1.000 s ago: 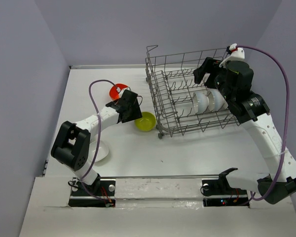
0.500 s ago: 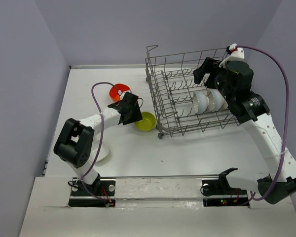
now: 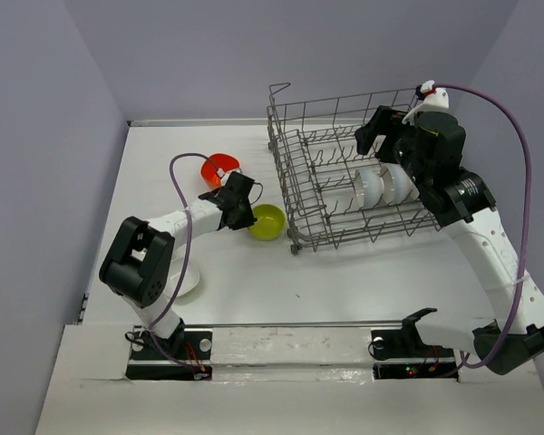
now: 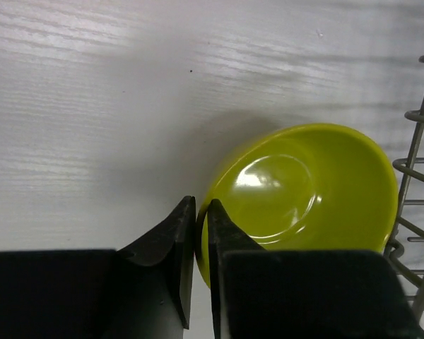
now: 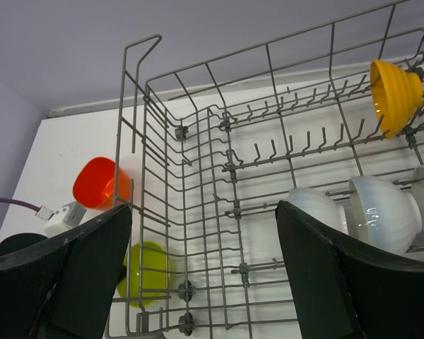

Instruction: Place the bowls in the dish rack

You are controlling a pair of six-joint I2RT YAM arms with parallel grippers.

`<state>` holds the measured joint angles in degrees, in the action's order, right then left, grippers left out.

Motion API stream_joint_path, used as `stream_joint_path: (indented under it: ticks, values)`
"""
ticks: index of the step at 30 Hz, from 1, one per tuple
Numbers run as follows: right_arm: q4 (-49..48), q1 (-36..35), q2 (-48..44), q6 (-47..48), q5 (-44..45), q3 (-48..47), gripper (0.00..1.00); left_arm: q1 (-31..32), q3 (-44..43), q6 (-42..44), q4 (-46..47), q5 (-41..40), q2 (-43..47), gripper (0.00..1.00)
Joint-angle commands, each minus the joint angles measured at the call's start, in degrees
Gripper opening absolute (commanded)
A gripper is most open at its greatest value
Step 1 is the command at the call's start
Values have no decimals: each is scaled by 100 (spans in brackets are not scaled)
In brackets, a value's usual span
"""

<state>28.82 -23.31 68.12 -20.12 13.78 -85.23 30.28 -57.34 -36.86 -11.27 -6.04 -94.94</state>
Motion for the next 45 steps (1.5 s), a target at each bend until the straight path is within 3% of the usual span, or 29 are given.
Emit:
stream_joint_path:
  ticks: [1,4,9,16,26,29,34,45]
  values:
    - [-43,-16,-26,61,-77,-29,88,22,118,56,98,-90,45,15]
    - [-43,-16,-27,61,-77,-20,88,22,171,83,90,-99,98,0]
    - [-17,-16,-18,61,-112,-46,88,22,215,100,-7,-99,414,0]
    - [220,-16,105,61,-332,-300,87,13,-57,223,-701,-511,1547,0]
    - [792,-305,623,-1,-1122,-1178,80,-22,-989,469,-1677,-1056,3102,0]
    - [941,-752,991,-45,-1299,-1556,77,-31,-1130,592,-1721,-1188,3393,0]
    - [1319,-1692,1624,69,-545,-2233,77,-31,-1209,680,-1826,-1233,3622,0]
    - [1706,-2634,2513,175,292,-2982,77,-40,-1042,759,-1712,-1259,3974,0]
